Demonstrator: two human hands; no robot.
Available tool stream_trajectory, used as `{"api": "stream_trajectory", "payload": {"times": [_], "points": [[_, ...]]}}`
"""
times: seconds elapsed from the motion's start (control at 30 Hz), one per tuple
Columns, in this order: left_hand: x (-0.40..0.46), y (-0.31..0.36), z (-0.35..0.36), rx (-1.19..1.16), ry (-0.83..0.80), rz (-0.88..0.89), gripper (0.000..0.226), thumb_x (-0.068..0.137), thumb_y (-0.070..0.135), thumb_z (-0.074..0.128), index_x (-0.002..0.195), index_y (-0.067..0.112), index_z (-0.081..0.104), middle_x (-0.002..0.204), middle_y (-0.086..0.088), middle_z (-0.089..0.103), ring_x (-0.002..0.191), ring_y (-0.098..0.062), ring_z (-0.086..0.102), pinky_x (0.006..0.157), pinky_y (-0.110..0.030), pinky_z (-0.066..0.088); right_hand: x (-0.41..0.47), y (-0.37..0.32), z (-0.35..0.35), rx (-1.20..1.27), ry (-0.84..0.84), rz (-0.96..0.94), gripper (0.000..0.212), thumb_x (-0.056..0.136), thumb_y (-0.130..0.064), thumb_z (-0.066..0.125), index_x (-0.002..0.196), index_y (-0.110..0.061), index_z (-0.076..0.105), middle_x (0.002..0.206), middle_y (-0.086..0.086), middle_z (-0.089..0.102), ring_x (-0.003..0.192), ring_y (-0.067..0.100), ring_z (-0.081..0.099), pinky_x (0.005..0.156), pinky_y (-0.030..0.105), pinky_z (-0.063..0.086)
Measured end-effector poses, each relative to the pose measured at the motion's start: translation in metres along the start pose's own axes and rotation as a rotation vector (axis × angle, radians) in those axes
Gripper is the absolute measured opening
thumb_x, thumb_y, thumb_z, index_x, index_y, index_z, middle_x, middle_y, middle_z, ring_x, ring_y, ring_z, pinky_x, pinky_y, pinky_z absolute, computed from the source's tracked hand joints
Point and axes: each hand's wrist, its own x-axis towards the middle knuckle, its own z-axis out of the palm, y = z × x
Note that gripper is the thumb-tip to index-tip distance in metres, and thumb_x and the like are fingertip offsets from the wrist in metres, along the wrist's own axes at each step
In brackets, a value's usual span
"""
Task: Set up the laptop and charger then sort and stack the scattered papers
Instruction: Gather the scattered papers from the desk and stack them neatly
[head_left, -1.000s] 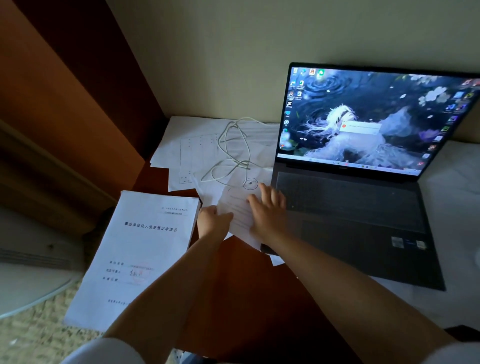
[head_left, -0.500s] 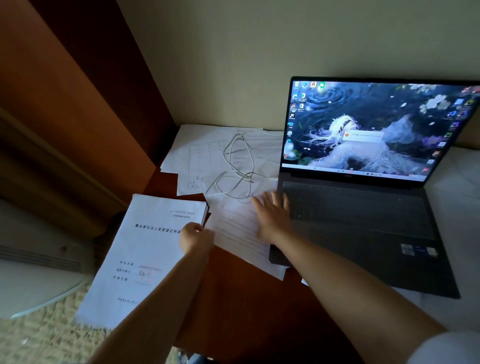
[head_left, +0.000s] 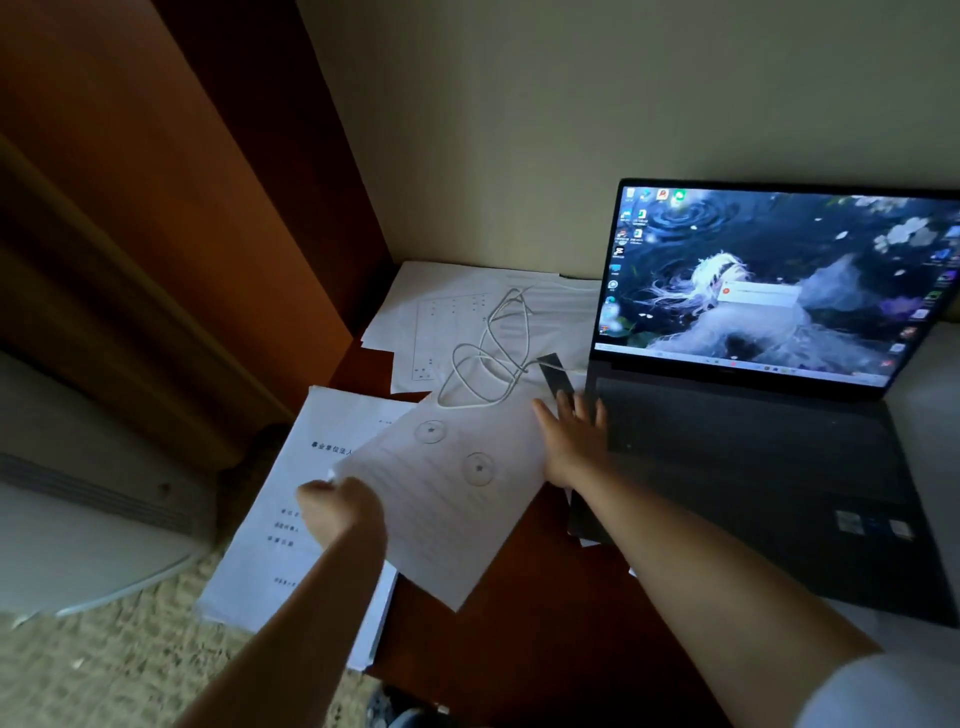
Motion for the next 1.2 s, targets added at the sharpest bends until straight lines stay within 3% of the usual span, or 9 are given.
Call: {"api": "stream_trajectory", "payload": {"times": [0.13, 0.3, 0.57, 0.7, 0.9, 0.97, 1.1, 1.17, 1.2], "points": [[0.005, -0.011, -0.009, 0.004, -0.020, 0.044, 0.012, 0.093, 0.003, 0.041, 0.105, 0.005, 0.042, 0.119, -0.026, 0.053, 0.106, -0.041, 0.052, 0.082, -0.037, 0.039, -0.005, -0.006, 0.004, 0.010, 0.016, 0.015, 0.082, 0.087, -0.010, 0.055, 0.151, -0.026, 0.006, 0.159, 0.011, 0.002, 0.146, 0.033, -0.004, 0.117, 0.050, -0.004], [-0.014, -0.033, -0.007, 0.044, -0.206, 0.030, 0.037, 0.085, 0.011, 0.066, 0.119, 0.001, 0.053, 0.114, -0.019, 0.061, 0.104, -0.035, 0.058, 0.081, -0.033, 0.044, -0.020, -0.024, 0.008, 0.032, 0.038, -0.014, 0.075, 0.085, -0.005, 0.049, 0.149, -0.024, 0.015, 0.156, 0.011, 0.010, 0.145, 0.028, 0.005, 0.117, 0.050, 0.002], [-0.006, -0.029, -0.040, -0.021, -0.367, -0.050, 0.008, 0.077, 0.001, 0.060, 0.083, -0.003, 0.057, 0.074, -0.010, 0.055, 0.074, -0.032, 0.060, 0.063, -0.037, 0.055, -0.075, -0.053, 0.019, 0.205, -0.047, -0.114, 0.070, 0.080, -0.002, 0.055, 0.143, -0.021, 0.031, 0.140, 0.008, 0.034, 0.132, 0.029, 0.031, 0.104, 0.040, 0.034], [-0.005, -0.034, -0.078, -0.172, -0.440, -0.084, 0.011, 0.078, -0.005, 0.057, 0.089, -0.002, 0.058, 0.072, -0.008, 0.055, 0.064, -0.022, 0.055, 0.061, -0.033, 0.054, -0.124, -0.072, 0.025, 0.161, -0.198, -0.116, 0.097, 0.079, 0.001, 0.062, 0.152, -0.028, 0.006, 0.159, 0.006, 0.003, 0.145, 0.028, 0.007, 0.116, 0.042, 0.020], [-0.010, -0.070, -0.120, -0.319, -0.604, -0.252, 0.018, 0.082, -0.008, 0.054, 0.099, -0.002, 0.056, 0.085, -0.016, 0.059, 0.065, -0.023, 0.057, 0.050, -0.029, 0.053, -0.196, -0.097, 0.046, 0.037, -0.276, -0.039, 0.125, 0.070, -0.002, 0.075, 0.147, -0.036, -0.018, 0.157, 0.001, -0.020, 0.146, 0.028, -0.005, 0.116, 0.044, 0.020], [-0.011, -0.082, -0.127, -0.285, -0.642, -0.277, 0.017, 0.083, -0.003, 0.056, 0.100, -0.002, 0.054, 0.079, -0.013, 0.057, 0.064, -0.023, 0.058, 0.047, -0.027, 0.051, -0.218, -0.100, 0.055, 0.011, -0.270, -0.038, 0.115, 0.076, -0.011, 0.074, 0.149, -0.035, -0.012, 0.158, 0.003, -0.017, 0.146, 0.029, -0.004, 0.117, 0.043, 0.018], [-0.017, -0.101, -0.140, -0.308, -0.686, -0.235, 0.021, 0.084, 0.003, 0.054, 0.102, -0.007, 0.059, 0.075, -0.013, 0.061, 0.062, -0.025, 0.064, 0.049, -0.027, 0.052, -0.252, -0.097, 0.073, 0.309, 0.013, -0.010, 0.043, 0.094, -0.020, 0.056, 0.136, -0.020, 0.050, 0.152, 0.007, 0.031, 0.139, 0.026, 0.029, 0.111, 0.035, 0.031], [-0.026, -0.106, -0.147, -0.350, -0.725, -0.165, 0.025, 0.091, 0.022, 0.055, 0.103, 0.001, 0.061, 0.080, -0.010, 0.063, 0.071, -0.025, 0.064, 0.054, -0.028, 0.051, -0.264, -0.098, 0.073, 0.542, 0.156, 0.084, 0.026, 0.095, -0.025, 0.054, 0.111, -0.007, 0.065, 0.116, 0.011, 0.062, 0.108, 0.025, 0.058, 0.086, 0.033, 0.046], [-0.032, -0.106, -0.151, -0.381, -0.764, -0.153, 0.030, 0.095, 0.034, 0.052, 0.104, 0.006, 0.060, 0.084, -0.008, 0.064, 0.074, -0.023, 0.063, 0.056, -0.028, 0.051, -0.268, -0.100, 0.070, 0.636, 0.213, 0.140, 0.026, 0.096, -0.028, 0.053, 0.093, -0.005, 0.065, 0.090, 0.009, 0.064, 0.084, 0.024, 0.060, 0.069, 0.032, 0.045]]}}
